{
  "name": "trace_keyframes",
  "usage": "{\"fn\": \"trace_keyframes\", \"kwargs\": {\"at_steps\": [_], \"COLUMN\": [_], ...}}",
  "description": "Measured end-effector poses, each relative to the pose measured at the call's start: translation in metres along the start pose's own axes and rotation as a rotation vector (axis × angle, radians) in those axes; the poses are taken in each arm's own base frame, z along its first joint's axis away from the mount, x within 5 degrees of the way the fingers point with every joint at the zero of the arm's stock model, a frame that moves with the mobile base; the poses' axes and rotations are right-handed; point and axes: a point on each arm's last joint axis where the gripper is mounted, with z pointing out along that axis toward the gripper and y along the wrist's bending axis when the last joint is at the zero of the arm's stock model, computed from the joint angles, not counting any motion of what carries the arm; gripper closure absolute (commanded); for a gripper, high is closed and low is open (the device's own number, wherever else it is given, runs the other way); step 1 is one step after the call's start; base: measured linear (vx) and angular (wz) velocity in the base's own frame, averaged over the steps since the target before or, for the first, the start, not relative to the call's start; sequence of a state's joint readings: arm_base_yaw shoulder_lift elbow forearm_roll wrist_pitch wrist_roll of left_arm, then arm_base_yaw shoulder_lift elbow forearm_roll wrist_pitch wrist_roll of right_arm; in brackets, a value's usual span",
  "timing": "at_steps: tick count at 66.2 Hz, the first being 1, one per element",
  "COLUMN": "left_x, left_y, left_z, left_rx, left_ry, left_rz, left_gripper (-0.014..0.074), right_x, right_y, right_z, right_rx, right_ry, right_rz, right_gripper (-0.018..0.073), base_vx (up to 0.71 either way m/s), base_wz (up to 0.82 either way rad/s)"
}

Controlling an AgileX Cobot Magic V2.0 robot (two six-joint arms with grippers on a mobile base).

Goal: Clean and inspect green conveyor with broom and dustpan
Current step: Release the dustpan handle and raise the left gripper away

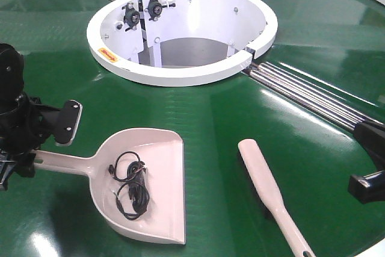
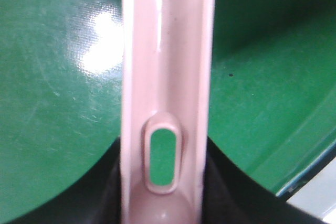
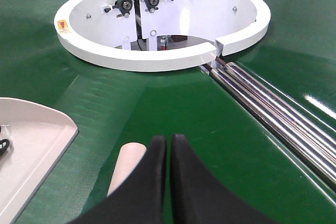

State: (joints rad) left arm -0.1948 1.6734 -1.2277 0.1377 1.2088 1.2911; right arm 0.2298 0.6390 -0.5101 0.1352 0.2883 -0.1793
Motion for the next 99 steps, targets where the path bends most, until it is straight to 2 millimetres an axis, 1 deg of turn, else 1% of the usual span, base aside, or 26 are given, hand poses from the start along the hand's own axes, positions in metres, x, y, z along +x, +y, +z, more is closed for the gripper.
{"fn": "trace_keyframes", "kwargs": {"at_steps": [11, 19, 27, 31, 40, 47, 53, 58, 63, 70, 75, 79, 83, 86, 87, 89, 93, 99], "left_x": [0.0, 0.0, 0.0, 0.0, 0.001, 0.001, 0.002, 0.004, 0.006, 0.01, 0.013, 0.017, 0.021, 0.023, 0.024, 0.025, 0.027, 0.031], "left_y": [0.0, 0.0, 0.0, 0.0, 0.0, 0.0, 0.0, -0.002, -0.004, -0.008, -0.01, -0.013, -0.016, -0.019, -0.021, -0.023, -0.027, -0.037], "left_z": [0.0, 0.0, 0.0, 0.0, 0.0, 0.0, -0.001, -0.006, -0.015, -0.038, -0.056, -0.07, -0.085, -0.095, -0.099, -0.104, -0.115, -0.134], "left_rx": [0.0, -0.001, -0.002, -0.003, 0.002, 0.001, -0.005, -0.025, -0.07, -0.195, -0.305, -0.396, -0.479, -0.529, -0.546, -0.567, -0.611, -0.684], "left_ry": [0.0, 0.005, 0.007, 0.008, 0.012, 0.017, 0.029, 0.029, 0.013, -0.048, -0.109, -0.159, -0.221, -0.271, -0.291, -0.32, -0.386, -0.501], "left_rz": [0.0, 0.002, 0.004, 0.004, 0.003, -0.029, -0.062, -0.11, -0.193, -0.402, -0.546, -0.637, -0.724, -0.782, -0.804, -0.835, -0.902, -0.989], "left_gripper": [0.0579, 0.0508, 0.0368, 0.0269, 0.0101, 0.0017, -0.0003, 0.0006, 0.0019, 0.0059, 0.0117, 0.0186, 0.029, 0.038, 0.0423, 0.0481, 0.0625, 0.0621], "right_x": [0.0, 0.0, 0.0, 0.0, 0.0, 0.0, 0.0, 0.0, 0.0, 0.0, 0.0, 0.0, 0.0, 0.0, 0.0, 0.0, -0.001, -0.002], "right_y": [0.0, 0.0, 0.0, 0.0, 0.0, 0.0, 0.0, 0.0, 0.0, 0.0, 0.0, 0.0, 0.0, 0.0, 0.0, 0.0, 0.0, 0.001], "right_z": [0.0, 0.0, 0.0, 0.0, 0.0, 0.0, 0.0, 0.0, 0.0, 0.0, 0.0, 0.0, 0.0, 0.0, 0.0, 0.0, 0.0, -0.003], "right_rx": [0.0, 0.0, 0.0, 0.0, 0.0, 0.0, 0.0, 0.0, 0.0, 0.0, 0.0, 0.0, 0.0, 0.0, 0.0, 0.0, -0.001, -0.006], "right_ry": [0.0, 0.0, 0.0, 0.0, 0.0, 0.0, 0.0, 0.0, 0.0, 0.0, 0.0, 0.0, -0.001, -0.001, -0.001, -0.002, -0.008, -0.03], "right_rz": [0.0, 0.0, 0.0, 0.0, 0.0, 0.0, 0.0, 0.0, -0.001, -0.001, -0.001, -0.001, -0.001, -0.001, -0.001, 0.0, 0.007, 0.031], "right_gripper": [0.0569, 0.0569, 0.0569, 0.0569, 0.0569, 0.0569, 0.0569, 0.0569, 0.0568, 0.0568, 0.0568, 0.0566, 0.0565, 0.0564, 0.0564, 0.0564, 0.0564, 0.0564], "base_vx": [0.0, 0.0, 0.0, 0.0, 0.0, 0.0, 0.0, 0.0, 0.0, 0.0, 0.0, 0.0, 0.0, 0.0, 0.0, 0.0, 0.0, 0.0], "base_wz": [0.0, 0.0, 0.0, 0.0, 0.0, 0.0, 0.0, 0.0, 0.0, 0.0, 0.0, 0.0, 0.0, 0.0, 0.0, 0.0, 0.0, 0.0]}}
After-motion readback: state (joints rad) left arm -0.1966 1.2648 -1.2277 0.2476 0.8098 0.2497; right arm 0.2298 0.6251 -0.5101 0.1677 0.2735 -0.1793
